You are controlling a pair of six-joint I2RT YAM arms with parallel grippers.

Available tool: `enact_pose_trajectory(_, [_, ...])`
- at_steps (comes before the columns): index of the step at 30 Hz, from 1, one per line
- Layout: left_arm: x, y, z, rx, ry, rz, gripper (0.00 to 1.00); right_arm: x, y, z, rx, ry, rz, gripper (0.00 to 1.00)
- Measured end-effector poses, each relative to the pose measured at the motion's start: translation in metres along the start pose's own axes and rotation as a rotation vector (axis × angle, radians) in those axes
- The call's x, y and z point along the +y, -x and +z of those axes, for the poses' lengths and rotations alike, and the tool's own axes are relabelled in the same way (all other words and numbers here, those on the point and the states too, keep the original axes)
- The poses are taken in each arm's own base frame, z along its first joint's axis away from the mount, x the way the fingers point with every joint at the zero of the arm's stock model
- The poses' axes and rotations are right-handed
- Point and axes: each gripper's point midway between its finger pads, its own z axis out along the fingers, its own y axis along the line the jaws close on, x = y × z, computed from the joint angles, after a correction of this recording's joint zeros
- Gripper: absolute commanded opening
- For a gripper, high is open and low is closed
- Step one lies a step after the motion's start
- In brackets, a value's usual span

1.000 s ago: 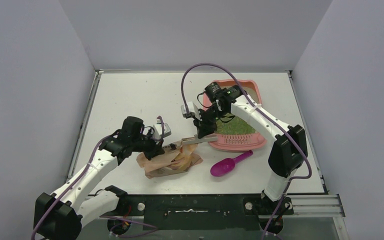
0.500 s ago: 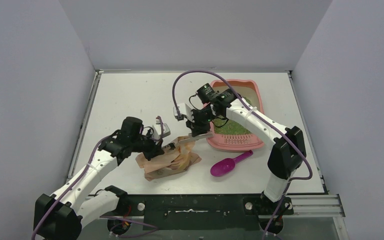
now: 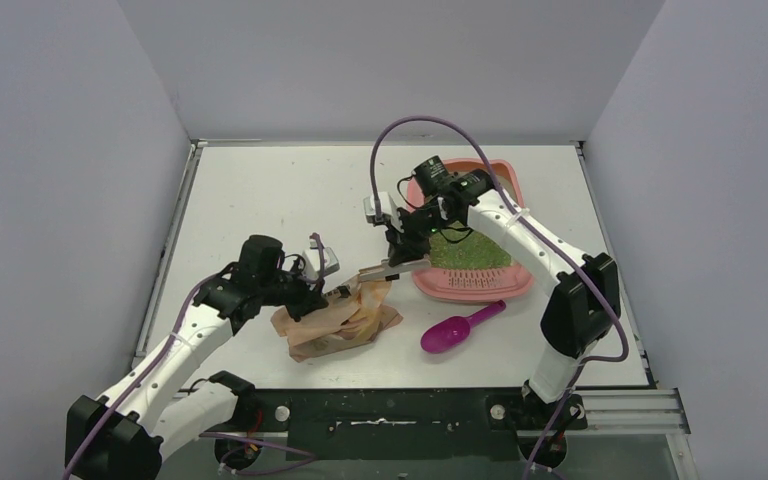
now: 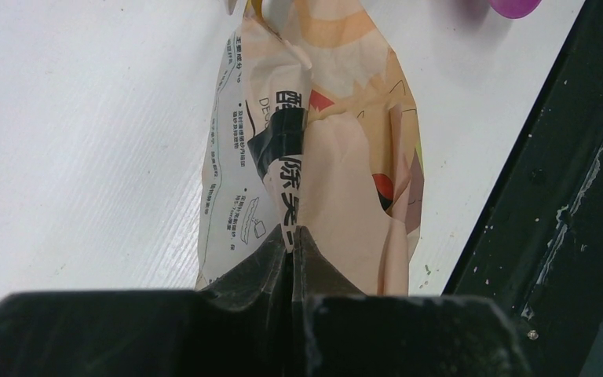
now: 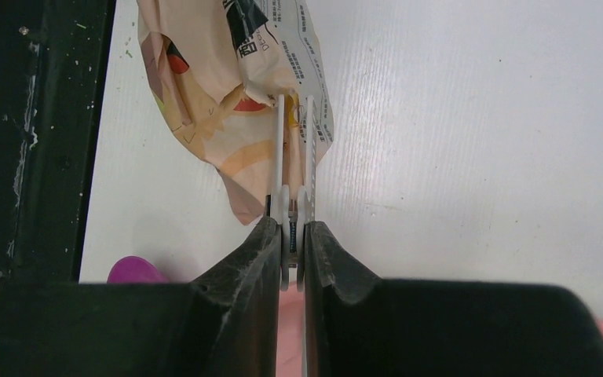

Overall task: Fill the litter box with clean litter
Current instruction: Clamp the cat litter bag at the center of the board.

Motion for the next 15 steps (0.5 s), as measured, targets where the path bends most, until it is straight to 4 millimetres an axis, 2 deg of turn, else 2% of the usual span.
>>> enact_pose_trajectory(7, [0.0, 0.0, 0.0, -0.005, 0.002, 0.001, 0.0, 0.004, 0.007, -0.002, -0.051, 0.016, -0.007, 0.0])
enact_pose_trajectory(15, [0.0, -0.002, 0.0, -0.008, 0.005, -0.004, 0.0, 0.01, 0.013, 0.01, -0.021, 0.015, -0.037, 0.0])
